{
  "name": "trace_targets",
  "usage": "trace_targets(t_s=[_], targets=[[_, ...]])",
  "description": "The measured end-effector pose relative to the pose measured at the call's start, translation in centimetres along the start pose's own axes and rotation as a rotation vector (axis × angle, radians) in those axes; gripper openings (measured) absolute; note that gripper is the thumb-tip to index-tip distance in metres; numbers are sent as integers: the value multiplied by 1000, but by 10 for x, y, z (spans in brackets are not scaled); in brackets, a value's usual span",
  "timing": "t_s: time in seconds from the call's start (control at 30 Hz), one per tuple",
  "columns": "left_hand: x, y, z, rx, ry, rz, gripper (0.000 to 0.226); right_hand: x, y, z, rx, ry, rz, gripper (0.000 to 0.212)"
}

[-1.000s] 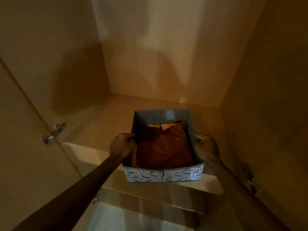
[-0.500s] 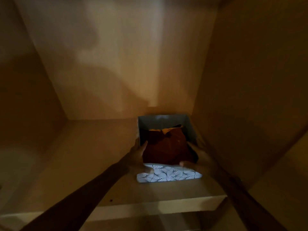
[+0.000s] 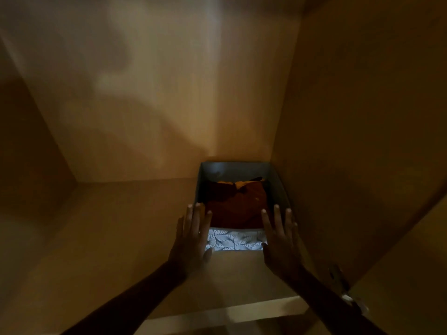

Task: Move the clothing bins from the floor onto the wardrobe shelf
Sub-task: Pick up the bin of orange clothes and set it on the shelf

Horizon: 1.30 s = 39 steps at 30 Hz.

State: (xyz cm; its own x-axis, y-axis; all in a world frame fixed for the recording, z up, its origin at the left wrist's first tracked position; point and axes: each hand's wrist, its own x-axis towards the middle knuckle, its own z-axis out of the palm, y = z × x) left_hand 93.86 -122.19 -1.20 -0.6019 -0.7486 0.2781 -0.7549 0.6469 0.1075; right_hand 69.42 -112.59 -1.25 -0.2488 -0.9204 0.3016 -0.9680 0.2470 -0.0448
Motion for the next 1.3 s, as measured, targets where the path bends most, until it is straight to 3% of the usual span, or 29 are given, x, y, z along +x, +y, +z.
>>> trace_targets(t_s=[0.13, 0.27, 0.73, 0.9, 1.13, 1.23, 1.3], targets=[[13, 0, -1, 7, -103, 8, 111, 24, 13, -2, 3, -37, -35, 93], [18, 7, 3, -31, -106, 16, 113, 45, 29, 9, 46, -88, -68, 84], [73, 2, -4, -57, -270, -9, 124, 95, 47, 21, 108, -100, -56, 84], [83, 2, -2, -55, -267, -37, 127, 106, 53, 28, 100, -66, -97, 93], [89, 1, -8, -53, -345, -42, 128, 106, 57, 30, 138, -5, -106, 85], [82, 1, -12, -105, -276, -29, 121, 99, 47, 21, 163, -36, -18, 86], [67, 2, -12, -166, -130, -21, 112, 89, 38, 13, 189, -23, -8, 92]])
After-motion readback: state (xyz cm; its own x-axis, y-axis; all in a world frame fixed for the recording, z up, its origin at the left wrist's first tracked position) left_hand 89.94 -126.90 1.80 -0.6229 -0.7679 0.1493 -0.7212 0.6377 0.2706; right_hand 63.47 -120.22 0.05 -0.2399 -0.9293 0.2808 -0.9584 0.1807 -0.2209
